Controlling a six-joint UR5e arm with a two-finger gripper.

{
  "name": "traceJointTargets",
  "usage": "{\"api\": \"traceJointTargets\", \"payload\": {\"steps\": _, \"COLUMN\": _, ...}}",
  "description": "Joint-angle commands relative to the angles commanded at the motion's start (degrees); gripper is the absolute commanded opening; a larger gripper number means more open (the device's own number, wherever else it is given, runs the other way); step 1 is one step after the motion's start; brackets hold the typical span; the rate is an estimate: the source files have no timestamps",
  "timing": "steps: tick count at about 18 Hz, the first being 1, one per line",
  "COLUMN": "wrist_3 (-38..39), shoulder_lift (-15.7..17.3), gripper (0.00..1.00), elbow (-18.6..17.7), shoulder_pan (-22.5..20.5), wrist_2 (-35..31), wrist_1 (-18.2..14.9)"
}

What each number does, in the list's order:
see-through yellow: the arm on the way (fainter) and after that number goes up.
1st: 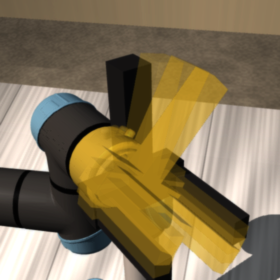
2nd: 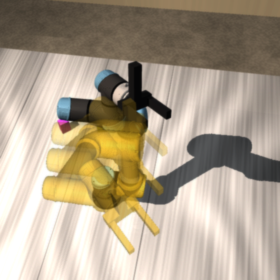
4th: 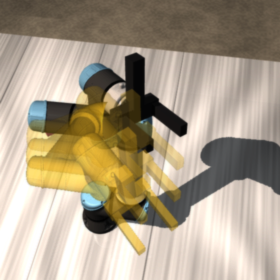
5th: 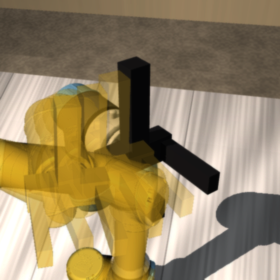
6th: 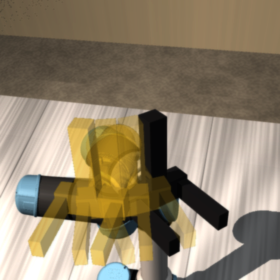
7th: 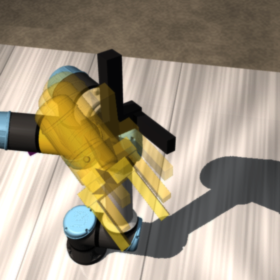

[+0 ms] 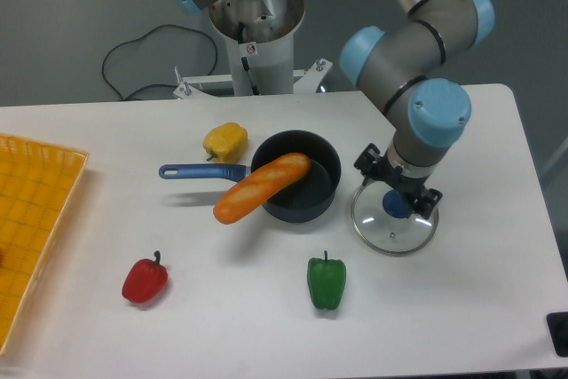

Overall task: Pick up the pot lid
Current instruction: 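Move the gripper to the glass lid and grasp its blue knob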

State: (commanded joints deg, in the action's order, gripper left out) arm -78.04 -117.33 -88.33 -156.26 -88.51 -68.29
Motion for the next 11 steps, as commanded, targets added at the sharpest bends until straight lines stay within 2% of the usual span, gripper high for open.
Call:
{"api": "traceJointTargets", "payload": {"steps": 8, "wrist_3": -0.9, "shoulder_lift": -1.4, "gripper": 1.00, "elbow": -1.6, "shoulder_pan": -0.9, "wrist_2": -0.1, "wrist_1": 0.5}}
{"api": "traceJointTargets", "payload": {"steps": 11, "wrist_3": -0.9, "shoulder_lift": -1.7, "gripper": 1.00, "elbow": -3.6, "shoulder_pan": -0.9, "wrist_2": -0.2, "wrist_1": 3.1}}
